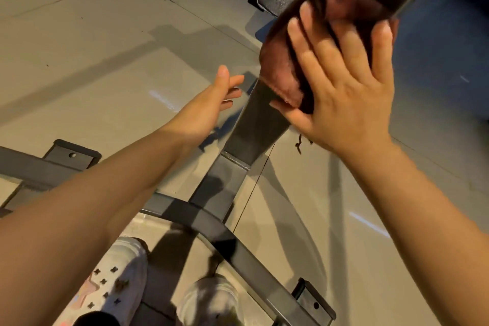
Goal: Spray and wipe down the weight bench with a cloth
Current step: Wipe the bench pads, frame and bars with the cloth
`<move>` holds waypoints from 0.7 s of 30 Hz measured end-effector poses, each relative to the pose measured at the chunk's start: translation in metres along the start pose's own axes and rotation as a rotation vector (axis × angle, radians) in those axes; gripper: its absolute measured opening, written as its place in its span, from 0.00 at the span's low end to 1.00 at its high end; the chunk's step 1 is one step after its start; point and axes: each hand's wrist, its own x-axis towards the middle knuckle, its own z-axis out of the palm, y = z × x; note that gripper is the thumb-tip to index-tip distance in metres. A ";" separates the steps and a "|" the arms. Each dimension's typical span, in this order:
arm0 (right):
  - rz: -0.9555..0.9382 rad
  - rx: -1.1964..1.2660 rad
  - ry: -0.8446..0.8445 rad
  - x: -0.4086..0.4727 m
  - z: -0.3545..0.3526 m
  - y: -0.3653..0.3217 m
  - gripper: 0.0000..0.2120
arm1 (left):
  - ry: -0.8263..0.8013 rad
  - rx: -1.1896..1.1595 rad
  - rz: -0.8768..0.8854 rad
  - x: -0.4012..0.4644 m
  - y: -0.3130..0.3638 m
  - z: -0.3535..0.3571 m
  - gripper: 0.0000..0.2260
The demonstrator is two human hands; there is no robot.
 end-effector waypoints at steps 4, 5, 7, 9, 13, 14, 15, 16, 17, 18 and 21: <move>0.098 -0.057 0.094 0.016 0.014 -0.019 0.27 | 0.016 -0.059 -0.007 0.000 -0.006 0.001 0.24; 0.059 -0.058 0.076 0.008 0.022 -0.026 0.26 | 0.023 -0.059 -0.015 0.000 -0.008 0.000 0.24; -0.071 -0.059 -0.002 -0.014 0.037 -0.042 0.25 | 0.053 -0.049 -0.017 0.001 -0.012 -0.003 0.23; -0.206 -0.059 -0.124 -0.040 0.051 -0.057 0.27 | 0.086 -0.030 0.022 -0.001 -0.019 -0.006 0.20; -0.390 0.020 -0.364 -0.069 0.064 -0.090 0.30 | 0.053 -0.003 0.102 -0.006 -0.035 -0.011 0.23; -0.435 0.033 -0.417 -0.069 0.063 -0.093 0.31 | 0.038 -0.008 0.096 -0.006 -0.037 -0.010 0.23; -0.466 0.056 -0.442 -0.069 0.062 -0.094 0.32 | 0.032 -0.010 0.092 -0.005 -0.037 -0.007 0.23; -0.479 0.090 -0.447 -0.067 0.060 -0.090 0.34 | 0.035 -0.005 0.091 -0.004 -0.036 -0.005 0.23; -0.467 0.129 -0.429 -0.065 0.055 -0.083 0.34 | 0.039 -0.002 0.090 -0.003 -0.034 -0.002 0.22; -0.430 0.154 -0.386 -0.061 0.048 -0.071 0.33 | 0.034 -0.009 0.090 -0.004 -0.031 0.002 0.22; -0.265 0.114 -0.206 -0.032 0.012 -0.018 0.27 | -0.019 -0.054 0.124 -0.010 -0.013 0.008 0.19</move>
